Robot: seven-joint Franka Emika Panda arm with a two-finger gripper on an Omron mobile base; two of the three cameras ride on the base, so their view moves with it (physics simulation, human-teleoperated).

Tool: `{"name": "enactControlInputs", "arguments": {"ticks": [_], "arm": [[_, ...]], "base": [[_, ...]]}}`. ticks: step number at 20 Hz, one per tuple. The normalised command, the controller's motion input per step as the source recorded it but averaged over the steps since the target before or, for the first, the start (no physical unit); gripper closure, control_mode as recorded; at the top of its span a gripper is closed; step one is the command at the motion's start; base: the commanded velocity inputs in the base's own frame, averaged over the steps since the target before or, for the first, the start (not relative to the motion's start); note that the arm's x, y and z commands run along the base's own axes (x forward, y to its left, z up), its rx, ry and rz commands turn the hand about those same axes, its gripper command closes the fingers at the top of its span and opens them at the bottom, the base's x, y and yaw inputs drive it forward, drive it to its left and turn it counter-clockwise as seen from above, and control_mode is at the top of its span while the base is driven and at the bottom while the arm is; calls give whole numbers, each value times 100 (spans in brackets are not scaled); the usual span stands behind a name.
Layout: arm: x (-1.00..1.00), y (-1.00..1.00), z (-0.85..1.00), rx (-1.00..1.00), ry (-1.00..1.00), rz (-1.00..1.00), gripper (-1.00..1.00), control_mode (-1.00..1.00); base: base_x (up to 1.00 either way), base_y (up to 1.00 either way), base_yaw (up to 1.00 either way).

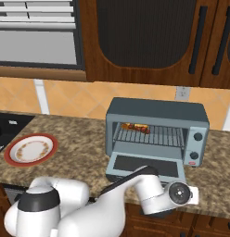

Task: Pick up the kebab skewer and baguette bread, and place them inside the toaster oven. Close the toaster oven door and start by setting the timer.

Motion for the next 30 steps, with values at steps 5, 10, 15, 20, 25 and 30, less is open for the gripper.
{"name": "enactControlInputs", "arguments": {"ticks": [5,10,15,20,25,30], "arm": [[3,10,0,0,0,0,-100,-100],[16,7,-3,1,0,0,-100,-100],[11,1,-23,2,0,0,-100,-100],[13,0,-7,5,-1,0,-100,-100],[21,0,-1,6,-5,0,-100,-100],[39,0,-1,2,-7,0,-100,-100]], "base": [[0,0,0],[0,0,0],[0,0,0],[0,0,0],[0,0,0],[0,0,0]]}}
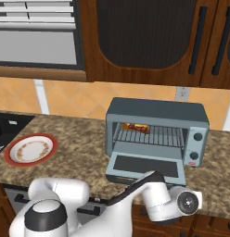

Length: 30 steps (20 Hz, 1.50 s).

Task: Pick up the kebab skewer and baguette bread, and place them inside the toaster oven. Close the toaster oven door and start by setting the timer.

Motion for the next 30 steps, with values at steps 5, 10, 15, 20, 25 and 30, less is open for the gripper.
{"name": "enactControlInputs", "arguments": {"ticks": [5,10,15,20,25,30], "arm": [[44,13,3,0,-4,0,-100,-100],[42,29,17,0,-2,0,-100,-100],[38,16,31,0,-3,0,-100,-100],[43,14,47,0,-6,0,-100,-100],[43,13,55,0,-8,0,-100,-100],[49,10,43,0,-5,0,-100,-100]], "base": [[0,0,0],[0,0,0],[0,0,0],[0,0,0],[0,0,0],[0,0,0]]}}
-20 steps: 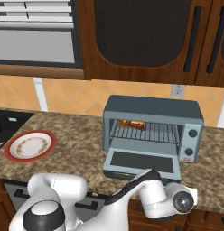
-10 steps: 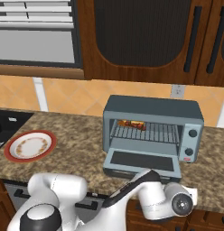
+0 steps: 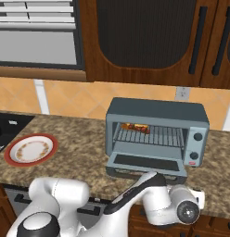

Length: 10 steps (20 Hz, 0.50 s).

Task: Pick up the kebab skewer and baguette bread, and place them inside the toaster oven. Close the toaster oven door and start by setting the timer.

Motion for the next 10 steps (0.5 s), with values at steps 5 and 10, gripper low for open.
{"name": "enactControlInputs", "arguments": {"ticks": [5,10], "arm": [[51,12,35,0,-5,0,-100,-100],[57,25,38,0,-6,0,-100,-100]], "base": [[0,0,0],[0,0,0]]}}
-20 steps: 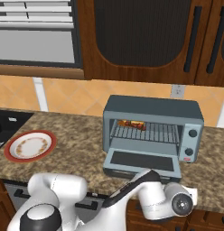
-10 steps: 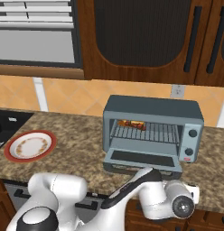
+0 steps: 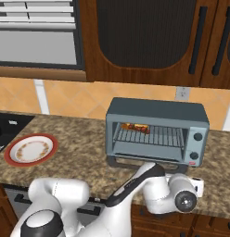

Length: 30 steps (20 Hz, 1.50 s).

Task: Pick up the kebab skewer and baguette bread, and place them inside the toaster oven. Close the toaster oven door and start by setting the timer.

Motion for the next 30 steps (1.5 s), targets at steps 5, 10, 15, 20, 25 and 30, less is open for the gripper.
{"name": "enactControlInputs", "arguments": {"ticks": [5,10,15,20,25,30], "arm": [[57,26,45,0,-6,0,-100,-100],[54,24,46,0,-8,0,-100,-100],[52,26,45,0,-7,0,-100,-100],[45,27,34,0,-6,0,-100,-100],[38,31,9,0,-2,0,-100,-100],[32,23,0,0,0,0,-100,-100]], "base": [[0,0,0],[0,0,0],[0,0,0],[0,0,0],[0,0,0],[0,0,0]]}}
